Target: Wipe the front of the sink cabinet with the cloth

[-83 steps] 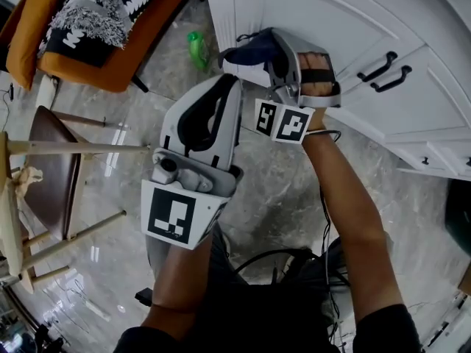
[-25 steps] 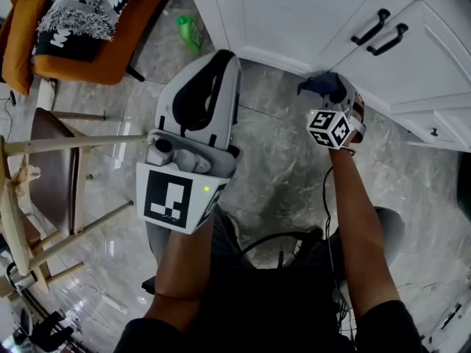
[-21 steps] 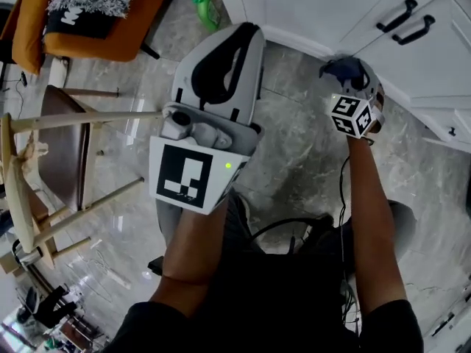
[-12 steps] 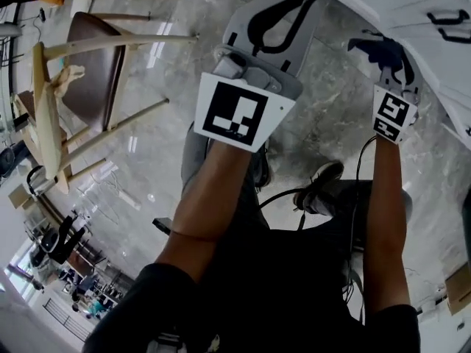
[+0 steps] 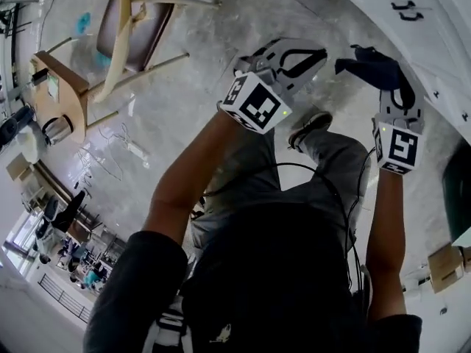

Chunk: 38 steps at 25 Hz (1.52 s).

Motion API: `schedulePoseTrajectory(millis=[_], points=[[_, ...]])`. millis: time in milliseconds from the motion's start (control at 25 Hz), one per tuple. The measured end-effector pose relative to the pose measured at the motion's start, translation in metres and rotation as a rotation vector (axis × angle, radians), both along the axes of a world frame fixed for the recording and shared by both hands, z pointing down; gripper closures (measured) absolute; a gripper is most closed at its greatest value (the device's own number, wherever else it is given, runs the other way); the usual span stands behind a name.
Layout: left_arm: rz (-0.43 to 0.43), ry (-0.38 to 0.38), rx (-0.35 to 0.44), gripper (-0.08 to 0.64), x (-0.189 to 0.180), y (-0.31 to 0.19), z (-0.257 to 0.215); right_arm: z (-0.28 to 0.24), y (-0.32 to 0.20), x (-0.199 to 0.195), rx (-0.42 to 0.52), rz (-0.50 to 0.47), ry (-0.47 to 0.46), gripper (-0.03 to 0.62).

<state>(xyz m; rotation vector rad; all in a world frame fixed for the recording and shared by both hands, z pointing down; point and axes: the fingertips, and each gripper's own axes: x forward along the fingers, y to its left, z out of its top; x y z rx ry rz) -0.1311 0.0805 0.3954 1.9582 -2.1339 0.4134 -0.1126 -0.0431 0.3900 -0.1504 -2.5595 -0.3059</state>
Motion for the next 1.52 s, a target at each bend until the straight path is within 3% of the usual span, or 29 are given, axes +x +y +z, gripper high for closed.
schedulePoseTrajectory(millis=[160,400,480,680,920,1080,1200,1400,1520], points=[[-0.007,-0.023,-0.051,0.546,0.004,0.068,-0.098,-0.116,0.01,0.026,-0.128,-0.037,-0.02,0.532],[-0.27,0.029,0.046,0.546,-0.008,0.132,-0.23,-0.253,-0.006,0.07,-0.233,-0.024,-0.074,0.532],[-0.316,0.008,0.07,0.546,-0.003,0.144,-0.264,-0.291,-0.01,0.085,-0.262,-0.006,-0.109,0.532],[-0.338,-0.058,0.139,0.546,0.026,0.161,-0.331,-0.383,-0.001,0.126,-0.294,0.0,-0.26,0.537],[-0.357,-0.093,0.172,0.546,0.064,0.198,-0.385,-0.453,0.028,0.174,-0.319,0.011,-0.373,0.537],[-0.303,-0.103,0.218,0.546,0.063,0.201,-0.399,-0.475,0.028,0.189,-0.266,0.079,-0.468,0.537],[-0.238,-0.121,0.239,0.546,0.081,0.188,-0.41,-0.481,0.02,0.21,-0.232,0.135,-0.478,0.537],[-0.074,-0.226,0.209,0.546,0.079,0.163,-0.441,-0.5,0.018,0.221,-0.198,0.233,-0.462,0.537],[0.021,-0.298,0.138,0.546,0.083,0.167,-0.444,-0.502,0.037,0.229,-0.207,0.264,-0.448,0.537]])
